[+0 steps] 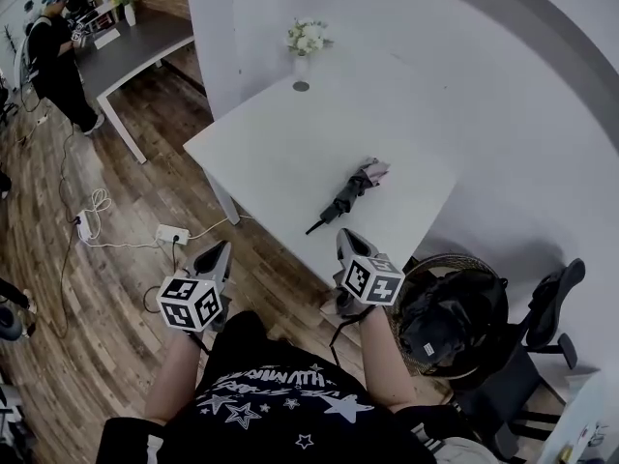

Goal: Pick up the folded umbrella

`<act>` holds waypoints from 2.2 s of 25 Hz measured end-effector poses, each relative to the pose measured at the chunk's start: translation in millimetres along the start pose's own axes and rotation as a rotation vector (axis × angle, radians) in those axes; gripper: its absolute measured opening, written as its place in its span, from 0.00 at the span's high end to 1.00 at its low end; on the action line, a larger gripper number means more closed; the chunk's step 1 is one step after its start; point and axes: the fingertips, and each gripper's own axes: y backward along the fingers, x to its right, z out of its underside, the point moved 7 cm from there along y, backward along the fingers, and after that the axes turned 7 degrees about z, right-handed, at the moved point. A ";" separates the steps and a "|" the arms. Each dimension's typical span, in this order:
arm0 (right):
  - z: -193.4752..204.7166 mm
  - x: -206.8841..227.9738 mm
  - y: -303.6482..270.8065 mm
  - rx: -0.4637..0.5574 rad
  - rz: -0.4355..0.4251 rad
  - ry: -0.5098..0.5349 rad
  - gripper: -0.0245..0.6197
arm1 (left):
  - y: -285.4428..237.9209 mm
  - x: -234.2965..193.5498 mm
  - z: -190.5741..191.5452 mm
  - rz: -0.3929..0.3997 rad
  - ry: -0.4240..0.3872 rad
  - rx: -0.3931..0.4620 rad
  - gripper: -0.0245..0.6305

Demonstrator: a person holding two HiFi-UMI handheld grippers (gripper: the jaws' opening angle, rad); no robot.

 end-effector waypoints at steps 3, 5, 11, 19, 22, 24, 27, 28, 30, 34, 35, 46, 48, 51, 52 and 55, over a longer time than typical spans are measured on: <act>3.1 7.8 -5.9 -0.010 0.020 -0.018 0.94 | -14.8 -5.9 -5.1 0.015 0.003 -0.006 0.96; 5.8 14.7 -12.0 -0.015 0.044 -0.037 0.94 | -28.8 -9.8 -4.9 0.040 -0.005 -0.025 0.96; -0.6 32.5 -37.8 -0.016 0.136 -0.082 0.94 | -90.1 -29.4 -14.2 0.137 -0.009 -0.079 0.96; -28.1 56.1 -76.3 -0.005 0.280 -0.168 0.94 | -184.3 -55.2 -60.6 0.277 -0.048 -0.117 0.96; -36.8 62.9 -87.8 -0.005 0.328 -0.204 0.94 | -216.5 -60.7 -76.2 0.333 -0.060 -0.139 0.96; -40.6 68.7 -95.6 -0.028 0.360 -0.222 0.94 | -237.3 -62.5 -84.5 0.370 -0.074 -0.159 0.96; -42.3 77.3 -107.9 -0.080 0.398 -0.267 0.94 | -267.8 -63.8 -93.6 0.419 -0.082 -0.186 0.96; -42.9 79.0 -111.7 -0.093 0.408 -0.284 0.94 | -277.5 -63.8 -95.7 0.434 -0.084 -0.195 0.96; -45.6 80.9 -117.9 -0.104 0.433 -0.314 0.94 | -296.6 -62.4 -99.3 0.466 -0.090 -0.215 0.96; -41.4 87.8 -131.0 -0.147 0.469 -0.356 0.93 | -329.6 -56.3 -103.2 0.537 -0.113 -0.256 0.96; -39.5 88.6 -133.5 -0.163 0.480 -0.367 0.93 | -336.5 -55.2 -103.3 0.552 -0.119 -0.268 0.96; -26.4 91.8 -161.1 -0.263 0.487 -0.456 0.63 | -387.9 -50.1 -98.0 0.656 -0.130 -0.355 0.96; -26.4 91.4 -165.5 -0.273 0.475 -0.458 0.61 | -392.5 -48.5 -96.2 0.667 -0.129 -0.362 0.96; -25.1 89.6 -172.0 -0.282 0.453 -0.484 0.59 | -395.8 -47.2 -93.6 0.679 -0.123 -0.371 0.96; -24.3 88.8 -174.6 -0.286 0.445 -0.495 0.59 | -396.3 -47.6 -92.9 0.680 -0.121 -0.374 0.96; -22.6 87.1 -182.7 -0.301 0.427 -0.519 0.58 | -398.1 -49.8 -91.9 0.678 -0.115 -0.380 0.96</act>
